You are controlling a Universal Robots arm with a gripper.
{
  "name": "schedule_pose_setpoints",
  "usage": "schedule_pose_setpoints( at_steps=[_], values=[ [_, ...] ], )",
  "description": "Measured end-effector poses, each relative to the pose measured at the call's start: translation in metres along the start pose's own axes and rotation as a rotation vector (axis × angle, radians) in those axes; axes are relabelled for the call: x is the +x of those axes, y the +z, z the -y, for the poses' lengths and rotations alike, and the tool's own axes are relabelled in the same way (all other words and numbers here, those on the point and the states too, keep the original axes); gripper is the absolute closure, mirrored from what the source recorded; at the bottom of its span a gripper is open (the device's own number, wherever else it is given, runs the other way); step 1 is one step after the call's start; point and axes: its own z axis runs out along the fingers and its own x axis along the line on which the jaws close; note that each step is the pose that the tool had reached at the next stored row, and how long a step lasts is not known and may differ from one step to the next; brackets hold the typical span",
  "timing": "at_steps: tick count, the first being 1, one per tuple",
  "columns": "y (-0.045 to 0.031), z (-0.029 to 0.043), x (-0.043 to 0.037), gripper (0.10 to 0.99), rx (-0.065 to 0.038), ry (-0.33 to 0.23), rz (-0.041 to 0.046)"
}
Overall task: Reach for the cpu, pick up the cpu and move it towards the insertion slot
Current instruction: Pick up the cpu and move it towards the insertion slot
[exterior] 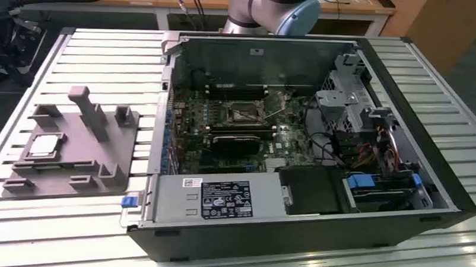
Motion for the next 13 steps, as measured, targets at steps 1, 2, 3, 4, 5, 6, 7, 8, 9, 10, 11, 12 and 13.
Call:
schedule_pose_setpoints(
  at_steps=[1,2,3,4,5,6,7,8,9,10,11,12,13],
  values=[
    [0.0000,0.0000,0.0000,0.980,0.000,0.000,0.0000],
    [0.0000,0.0000,0.0000,0.980,0.000,0.000,0.0000],
    [0.0000,0.0000,0.0000,0.980,0.000,0.000,0.0000],
    [0.0000,0.0000,0.0000,0.980,0.000,0.000,0.0000],
    [0.0000,0.0000,0.0000,0.980,0.000,0.000,0.0000],
    [0.0000,0.0000,0.0000,0.980,0.000,0.000,0.0000],
    [0.0000,0.0000,0.0000,0.980,0.000,0.000,0.0000],
    [0.0000,0.0000,0.0000,0.980,0.000,0.000,0.0000],
    [0.0000,0.0000,0.0000,0.980,0.000,0.000,-0.0001],
    [0.0000,0.0000,0.0000,0.980,0.000,0.000,-0.0003],
    [0.0000,0.0000,0.0000,0.980,0.000,0.000,-0.0004],
    [0.0000,0.0000,0.0000,0.980,0.000,0.000,-0.0005],
    [0.0001,0.0000,0.0000,0.980,0.000,0.000,-0.0005]
  ],
)
